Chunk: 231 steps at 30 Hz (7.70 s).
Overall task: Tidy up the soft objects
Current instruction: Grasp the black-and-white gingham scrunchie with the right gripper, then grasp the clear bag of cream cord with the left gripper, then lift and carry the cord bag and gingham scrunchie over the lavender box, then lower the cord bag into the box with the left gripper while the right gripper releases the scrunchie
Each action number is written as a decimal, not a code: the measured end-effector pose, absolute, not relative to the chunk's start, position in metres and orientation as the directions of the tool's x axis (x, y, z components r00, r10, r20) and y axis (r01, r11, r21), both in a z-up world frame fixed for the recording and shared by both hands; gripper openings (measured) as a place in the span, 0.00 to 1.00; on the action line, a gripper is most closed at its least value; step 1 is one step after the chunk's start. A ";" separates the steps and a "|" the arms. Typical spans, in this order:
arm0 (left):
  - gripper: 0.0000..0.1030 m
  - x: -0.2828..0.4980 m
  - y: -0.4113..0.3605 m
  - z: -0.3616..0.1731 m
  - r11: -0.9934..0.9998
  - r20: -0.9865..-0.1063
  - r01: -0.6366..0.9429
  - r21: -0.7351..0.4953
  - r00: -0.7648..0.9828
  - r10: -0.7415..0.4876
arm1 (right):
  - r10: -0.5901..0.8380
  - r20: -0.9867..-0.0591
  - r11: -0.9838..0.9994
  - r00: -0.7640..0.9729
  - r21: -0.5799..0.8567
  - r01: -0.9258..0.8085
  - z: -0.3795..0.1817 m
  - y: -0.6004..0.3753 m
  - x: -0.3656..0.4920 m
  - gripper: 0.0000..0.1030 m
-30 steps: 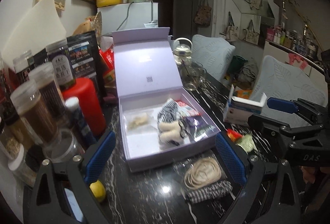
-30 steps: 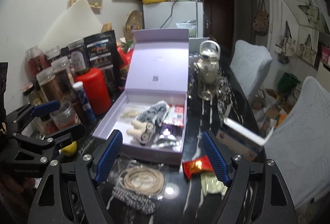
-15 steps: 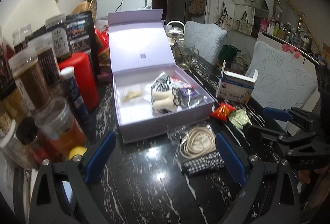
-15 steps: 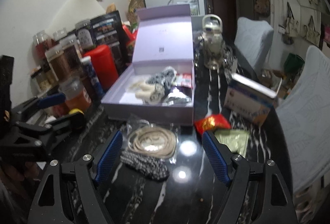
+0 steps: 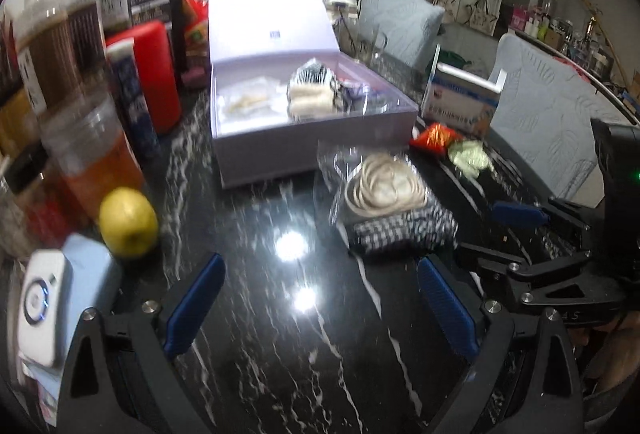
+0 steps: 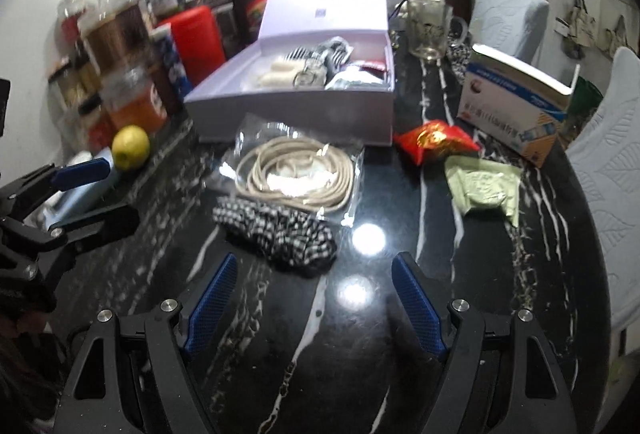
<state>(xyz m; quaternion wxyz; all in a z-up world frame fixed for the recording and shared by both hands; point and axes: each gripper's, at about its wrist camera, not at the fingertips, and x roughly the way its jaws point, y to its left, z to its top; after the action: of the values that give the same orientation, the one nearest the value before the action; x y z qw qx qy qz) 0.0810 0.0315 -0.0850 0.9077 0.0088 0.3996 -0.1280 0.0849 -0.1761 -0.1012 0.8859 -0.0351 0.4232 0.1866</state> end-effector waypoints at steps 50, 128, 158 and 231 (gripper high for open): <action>0.96 0.126 -0.005 -0.081 0.949 -0.726 0.249 -0.192 0.615 -0.308 | 0.273 -0.770 0.947 0.577 0.108 -0.303 -0.100 -0.229 0.082 0.21; 0.44 0.148 0.032 -0.130 0.922 -0.727 0.239 -0.306 0.566 -0.388 | 0.079 -0.762 0.993 0.643 -0.001 -0.122 -0.123 -0.226 0.085 0.24; 0.36 0.095 0.047 -0.106 0.945 -0.709 0.186 -0.270 0.625 -0.326 | 0.275 -0.739 0.958 0.615 0.159 -0.238 -0.117 -0.205 0.073 0.22; 0.36 0.316 0.034 0.009 0.993 -0.546 0.115 -0.017 0.831 -0.105 | 0.391 -0.548 0.906 0.740 0.087 -0.414 0.029 -0.149 0.288 0.22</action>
<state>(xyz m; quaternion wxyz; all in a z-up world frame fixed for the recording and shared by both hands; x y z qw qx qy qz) 0.3157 0.0343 0.0090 0.9568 0.0081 0.2848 -0.0574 0.2877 -0.1493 0.0293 0.9325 -0.0201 0.2890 0.2156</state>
